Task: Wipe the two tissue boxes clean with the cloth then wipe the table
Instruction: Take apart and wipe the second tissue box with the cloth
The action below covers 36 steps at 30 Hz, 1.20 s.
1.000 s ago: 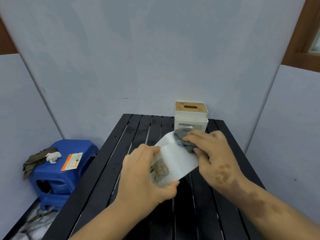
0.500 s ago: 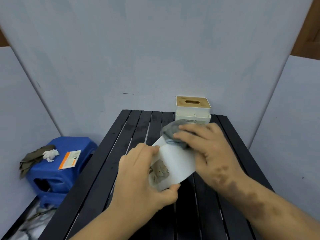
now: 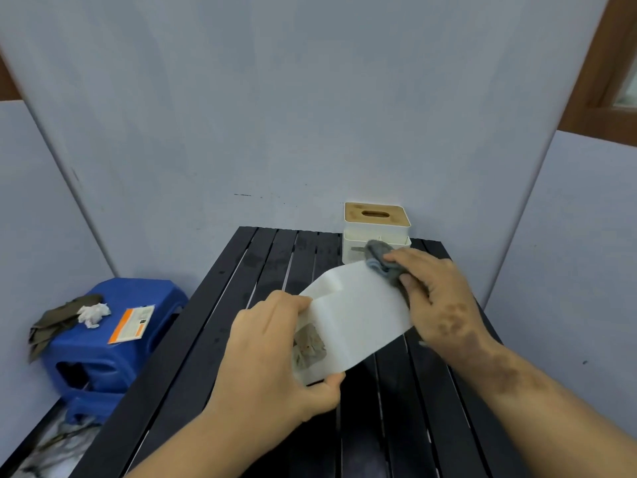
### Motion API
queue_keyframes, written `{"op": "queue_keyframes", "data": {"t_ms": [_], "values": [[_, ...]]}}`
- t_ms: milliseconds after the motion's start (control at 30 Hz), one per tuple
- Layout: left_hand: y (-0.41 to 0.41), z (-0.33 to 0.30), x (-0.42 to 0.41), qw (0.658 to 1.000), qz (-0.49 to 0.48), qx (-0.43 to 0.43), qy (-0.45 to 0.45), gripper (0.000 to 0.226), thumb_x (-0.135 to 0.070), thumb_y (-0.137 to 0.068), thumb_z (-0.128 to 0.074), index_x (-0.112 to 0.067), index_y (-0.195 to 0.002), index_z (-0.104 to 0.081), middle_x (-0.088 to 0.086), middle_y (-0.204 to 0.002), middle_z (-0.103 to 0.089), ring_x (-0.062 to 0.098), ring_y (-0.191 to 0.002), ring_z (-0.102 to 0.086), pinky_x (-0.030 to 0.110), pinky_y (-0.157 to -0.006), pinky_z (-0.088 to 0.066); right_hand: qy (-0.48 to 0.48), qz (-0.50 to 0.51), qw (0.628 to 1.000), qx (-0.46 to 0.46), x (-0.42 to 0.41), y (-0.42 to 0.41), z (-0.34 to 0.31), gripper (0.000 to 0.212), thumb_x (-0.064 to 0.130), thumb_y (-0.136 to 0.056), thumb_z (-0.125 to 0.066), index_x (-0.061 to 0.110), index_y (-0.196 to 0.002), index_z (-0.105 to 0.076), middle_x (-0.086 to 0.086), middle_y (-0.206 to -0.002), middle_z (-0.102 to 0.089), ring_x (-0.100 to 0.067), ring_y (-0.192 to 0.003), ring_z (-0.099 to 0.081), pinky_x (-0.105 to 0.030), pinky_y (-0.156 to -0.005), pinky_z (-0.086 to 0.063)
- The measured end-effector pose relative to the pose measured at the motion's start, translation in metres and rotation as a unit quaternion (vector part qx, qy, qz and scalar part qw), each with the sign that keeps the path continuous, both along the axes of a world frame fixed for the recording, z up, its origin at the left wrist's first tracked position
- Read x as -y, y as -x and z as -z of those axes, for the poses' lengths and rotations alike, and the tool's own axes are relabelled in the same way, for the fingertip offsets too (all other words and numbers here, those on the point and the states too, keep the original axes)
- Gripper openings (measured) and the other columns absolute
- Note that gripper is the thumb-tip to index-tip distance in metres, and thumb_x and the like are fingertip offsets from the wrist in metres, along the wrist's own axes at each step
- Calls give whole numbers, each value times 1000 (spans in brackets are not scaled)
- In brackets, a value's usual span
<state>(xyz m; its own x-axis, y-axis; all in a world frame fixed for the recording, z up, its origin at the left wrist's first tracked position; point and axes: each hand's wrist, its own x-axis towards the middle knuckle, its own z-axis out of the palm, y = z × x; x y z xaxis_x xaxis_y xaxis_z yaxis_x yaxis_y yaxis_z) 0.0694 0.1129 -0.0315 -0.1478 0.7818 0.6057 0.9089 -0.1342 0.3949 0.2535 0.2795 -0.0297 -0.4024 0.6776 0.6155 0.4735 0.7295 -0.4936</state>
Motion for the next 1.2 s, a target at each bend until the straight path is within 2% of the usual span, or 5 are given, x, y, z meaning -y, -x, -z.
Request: {"op": "queue_keyframes", "data": {"t_ms": [533,700,833,1000,1200], "values": [[9,0,-1,999,3,-34,32,64,-57,-58,-71,-30,-114,-54,-19,-99,-54,2,-87,-48,17,-73,-40,-119,-139,981,60,21,14,-9,42,5,-91,-55,30,-122,-69,23,-133,-58,-18,-106,-52,-23,-96,-37],[7,-2,0,998,6,-40,40,66,-59,-58,-71,-30,-115,-53,-20,-99,-53,3,-82,-50,17,-69,-40,-30,-15,999,-16,6,3,-3,40,3,-94,-56,33,-119,-68,37,-123,-51,-13,-98,-45,-23,-96,-40],[10,-1,0,999,6,-42,30,65,-55,-58,-72,-26,-114,-56,-17,-97,-54,4,-82,-46,17,-70,-40,-116,-149,981,36,31,18,-8,39,10,-93,-54,32,-122,-68,28,-133,-57,-18,-102,-48,-22,-94,-38],[3,-1,0,998,8,-50,29,66,-56,-59,-71,-26,-115,-54,-16,-98,-54,4,-78,-48,16,-69,-39,-6,0,998,-55,4,-1,2,41,4,-93,-56,35,-117,-68,31,-121,-58,-11,-102,-48,-30,-97,-44],[7,-1,-1,997,13,-69,27,66,-54,-59,-70,-23,-116,-57,-14,-99,-55,6,-75,-47,17,-67,-40,-69,-132,988,-39,24,10,-7,39,2,-90,-59,28,-115,-72,25,-126,-62,-7,-112,-50,-30,-100,-43]]}}
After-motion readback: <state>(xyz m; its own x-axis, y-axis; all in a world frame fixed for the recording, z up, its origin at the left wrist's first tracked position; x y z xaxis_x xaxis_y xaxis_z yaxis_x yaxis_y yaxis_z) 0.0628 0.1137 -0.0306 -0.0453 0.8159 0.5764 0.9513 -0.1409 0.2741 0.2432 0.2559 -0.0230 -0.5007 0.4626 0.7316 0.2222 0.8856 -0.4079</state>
